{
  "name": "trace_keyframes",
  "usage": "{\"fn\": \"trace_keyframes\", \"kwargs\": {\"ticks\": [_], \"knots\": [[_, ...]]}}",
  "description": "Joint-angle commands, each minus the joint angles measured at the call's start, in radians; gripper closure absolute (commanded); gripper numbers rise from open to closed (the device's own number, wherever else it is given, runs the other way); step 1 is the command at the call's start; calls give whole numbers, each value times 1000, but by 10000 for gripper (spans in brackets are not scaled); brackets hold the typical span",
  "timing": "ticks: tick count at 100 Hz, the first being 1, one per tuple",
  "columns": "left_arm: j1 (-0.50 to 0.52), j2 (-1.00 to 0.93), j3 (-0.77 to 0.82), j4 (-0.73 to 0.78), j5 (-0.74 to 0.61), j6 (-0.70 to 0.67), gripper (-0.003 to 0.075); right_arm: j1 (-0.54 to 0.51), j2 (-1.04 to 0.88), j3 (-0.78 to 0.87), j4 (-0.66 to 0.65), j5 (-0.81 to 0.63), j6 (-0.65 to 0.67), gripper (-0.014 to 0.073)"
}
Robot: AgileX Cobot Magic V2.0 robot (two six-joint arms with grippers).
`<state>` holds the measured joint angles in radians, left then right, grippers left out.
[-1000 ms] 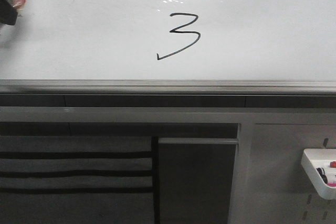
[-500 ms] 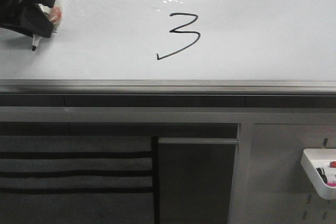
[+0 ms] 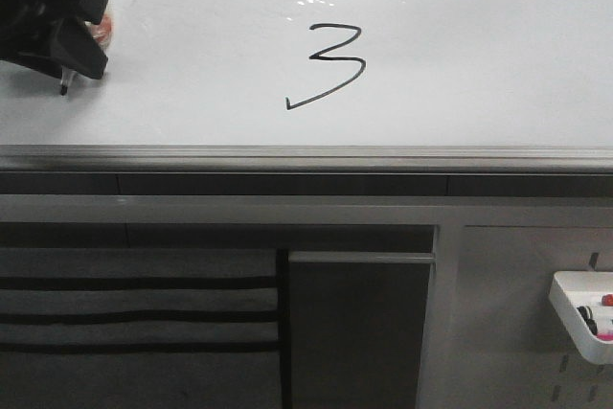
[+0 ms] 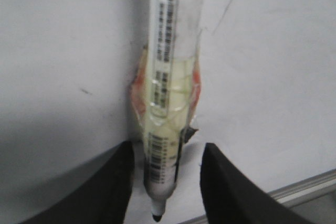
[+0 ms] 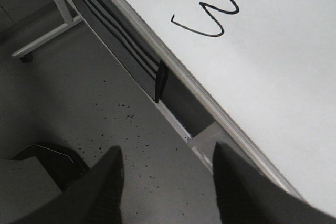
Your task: Write number 3 on whiteboard
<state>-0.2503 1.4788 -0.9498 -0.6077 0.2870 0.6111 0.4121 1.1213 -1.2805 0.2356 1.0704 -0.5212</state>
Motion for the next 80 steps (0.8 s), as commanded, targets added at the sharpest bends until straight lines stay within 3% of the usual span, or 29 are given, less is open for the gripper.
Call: {"fn": "trace_keyframes", "kwargs": {"ticks": [1, 17, 43, 60, 80], "knots": [[1, -41, -45, 29, -11, -8, 352, -9, -48, -31, -23, -35, 63, 253], [59, -134, -106, 94, 149, -8, 353, -24, -124, -6, -188, -27, 319, 253], [190, -413, -117, 133, 419, -17, 353, -136, -335, 246, -198, -205, 500, 253], [250, -646, -16, 133, 402, -18, 353, -138, -498, 406, -198, -308, 521, 291], [254, -889, 181, 133, 269, -18, 370, -138, -659, 500, -198, -347, 521, 510]]}}
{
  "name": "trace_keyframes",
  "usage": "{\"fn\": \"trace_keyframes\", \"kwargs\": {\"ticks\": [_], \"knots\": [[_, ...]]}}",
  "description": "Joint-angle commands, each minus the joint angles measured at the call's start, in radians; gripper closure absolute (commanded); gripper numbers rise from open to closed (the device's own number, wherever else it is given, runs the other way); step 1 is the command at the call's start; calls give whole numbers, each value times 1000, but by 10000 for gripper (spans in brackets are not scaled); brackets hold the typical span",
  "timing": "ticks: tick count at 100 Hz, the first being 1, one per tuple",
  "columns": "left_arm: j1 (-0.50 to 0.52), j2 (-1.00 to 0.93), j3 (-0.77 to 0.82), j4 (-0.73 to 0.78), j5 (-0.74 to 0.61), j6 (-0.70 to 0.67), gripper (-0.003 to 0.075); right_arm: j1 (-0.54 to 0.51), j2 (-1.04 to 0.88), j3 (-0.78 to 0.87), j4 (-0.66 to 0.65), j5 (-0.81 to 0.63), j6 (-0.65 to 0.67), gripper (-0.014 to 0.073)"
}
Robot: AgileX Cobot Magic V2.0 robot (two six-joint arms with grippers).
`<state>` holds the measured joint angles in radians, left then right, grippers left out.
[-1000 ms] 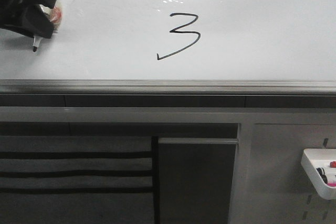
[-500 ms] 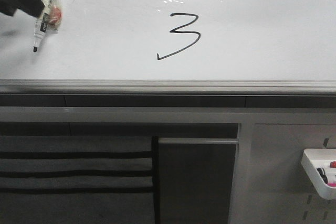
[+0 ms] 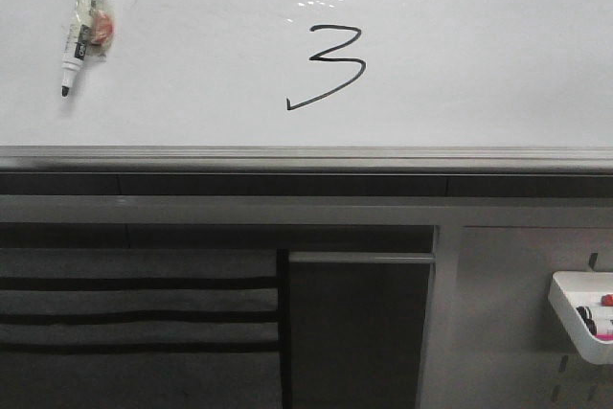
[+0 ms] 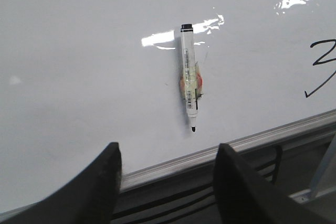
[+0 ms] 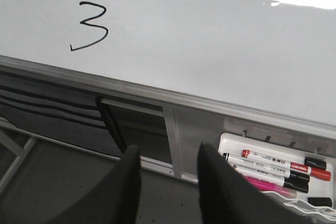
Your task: Write number 3 on whiteboard
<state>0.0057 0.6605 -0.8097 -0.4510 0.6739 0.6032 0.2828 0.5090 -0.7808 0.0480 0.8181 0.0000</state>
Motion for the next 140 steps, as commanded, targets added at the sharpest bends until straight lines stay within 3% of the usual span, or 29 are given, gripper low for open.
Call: {"fn": "trace_keyframes", "kwargs": {"ticks": [1, 14, 31, 111, 140], "knots": [[-6, -83, 54, -24, -133, -10, 378, -9, -51, 2, -12, -94, 0, 519], [-33, -170, 160, -26, -190, -10, 509, -9, -113, 37, -12, -90, 0, 664], [-64, -212, 233, -26, -238, -10, 741, -9, -134, 46, -12, -72, 0, 668], [-82, -212, 246, -55, -254, -10, 738, -9, -134, 46, -12, -74, 0, 668], [-92, -418, 349, 6, -323, -1, 738, -9, -134, 46, -12, -74, 0, 668]]}}
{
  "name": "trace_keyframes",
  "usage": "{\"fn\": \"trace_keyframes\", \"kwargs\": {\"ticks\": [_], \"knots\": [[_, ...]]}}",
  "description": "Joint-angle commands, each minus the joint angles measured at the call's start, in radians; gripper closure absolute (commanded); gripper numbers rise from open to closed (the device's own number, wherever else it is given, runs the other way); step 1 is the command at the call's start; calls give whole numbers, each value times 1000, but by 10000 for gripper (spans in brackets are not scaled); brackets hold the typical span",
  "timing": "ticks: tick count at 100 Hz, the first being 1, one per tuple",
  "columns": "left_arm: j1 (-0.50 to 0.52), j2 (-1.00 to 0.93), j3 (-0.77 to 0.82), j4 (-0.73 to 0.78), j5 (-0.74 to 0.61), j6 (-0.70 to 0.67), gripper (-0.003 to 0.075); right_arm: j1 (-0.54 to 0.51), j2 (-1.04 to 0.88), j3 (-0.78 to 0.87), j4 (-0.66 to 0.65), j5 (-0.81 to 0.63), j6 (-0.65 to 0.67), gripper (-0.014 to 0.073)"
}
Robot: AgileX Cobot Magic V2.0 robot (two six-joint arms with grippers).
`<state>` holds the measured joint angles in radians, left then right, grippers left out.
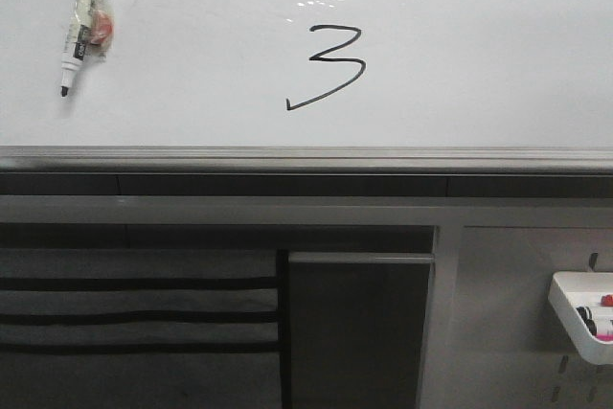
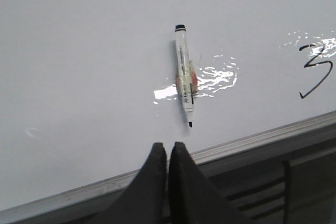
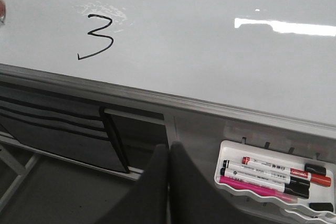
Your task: Write number 3 on whiteboard
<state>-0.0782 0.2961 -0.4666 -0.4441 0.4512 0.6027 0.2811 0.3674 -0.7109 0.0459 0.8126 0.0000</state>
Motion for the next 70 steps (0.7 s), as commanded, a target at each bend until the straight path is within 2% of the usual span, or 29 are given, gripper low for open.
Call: {"fn": "trace_keyframes", "kwargs": {"ticks": [1, 17, 32, 44, 59, 70], "knots": [[-8, -60, 14, -1, -104, 0, 738, -7, 8, -24, -10, -68, 0, 668], [-8, -168, 84, -1, -116, 0, 738, -7, 8, -24, -10, -68, 0, 668], [-8, -181, 133, 4, -123, 0, 738, -7, 8, -24, -10, -70, 0, 668], [-8, -224, 218, 19, -229, -24, 738, -7, 8, -24, -10, -70, 0, 668], [-8, -331, 318, 255, -309, -288, 738, -7, 8, -24, -10, -70, 0, 668], [-8, -330, 389, 432, -355, -483, 738, -7, 9, -24, -10, -70, 0, 668]]}}
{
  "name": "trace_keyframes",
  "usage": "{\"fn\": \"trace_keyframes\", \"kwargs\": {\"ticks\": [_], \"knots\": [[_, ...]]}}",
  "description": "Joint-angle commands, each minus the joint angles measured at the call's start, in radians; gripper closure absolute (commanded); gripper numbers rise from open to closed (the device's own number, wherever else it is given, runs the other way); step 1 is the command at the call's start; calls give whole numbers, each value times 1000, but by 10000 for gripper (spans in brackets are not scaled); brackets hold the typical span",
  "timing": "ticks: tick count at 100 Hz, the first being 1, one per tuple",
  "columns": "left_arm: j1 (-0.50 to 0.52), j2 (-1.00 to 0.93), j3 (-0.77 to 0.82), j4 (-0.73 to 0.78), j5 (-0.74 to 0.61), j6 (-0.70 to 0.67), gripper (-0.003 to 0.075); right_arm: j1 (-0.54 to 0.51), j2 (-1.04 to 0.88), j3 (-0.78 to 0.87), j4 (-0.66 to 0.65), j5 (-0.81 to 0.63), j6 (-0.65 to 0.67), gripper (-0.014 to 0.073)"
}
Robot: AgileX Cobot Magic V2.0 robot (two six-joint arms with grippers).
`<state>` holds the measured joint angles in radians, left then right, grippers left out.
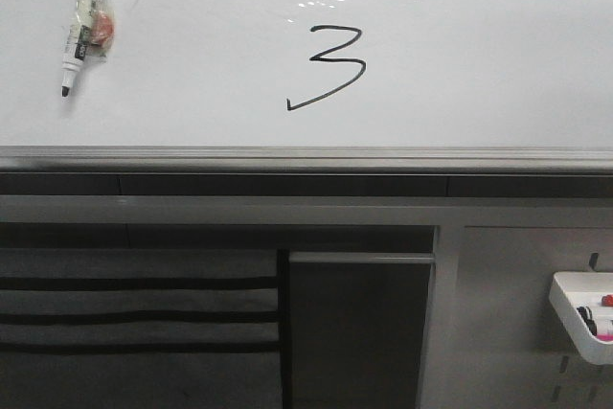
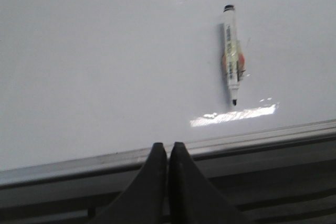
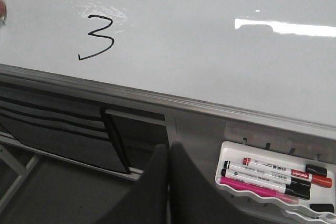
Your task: Write number 3 on whiteboard
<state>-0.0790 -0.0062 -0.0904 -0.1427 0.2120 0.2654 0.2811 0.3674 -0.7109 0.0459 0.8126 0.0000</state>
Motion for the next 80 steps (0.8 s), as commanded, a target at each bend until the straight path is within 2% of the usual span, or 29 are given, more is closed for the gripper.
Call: {"fn": "trace_keyframes", "kwargs": {"ticks": [1, 13, 18, 80], "knots": [[-7, -30, 22, 143, -125, -161, 738, -7, 9, -24, -10, -70, 0, 668], [-5, -30, 103, 251, -278, -236, 738, -7, 9, -24, -10, -70, 0, 668], [-5, -30, 94, 251, -241, -236, 738, -7, 9, -24, -10, -70, 0, 668], [-5, -30, 100, 240, -236, -236, 738, -7, 9, -24, -10, -70, 0, 668]]}}
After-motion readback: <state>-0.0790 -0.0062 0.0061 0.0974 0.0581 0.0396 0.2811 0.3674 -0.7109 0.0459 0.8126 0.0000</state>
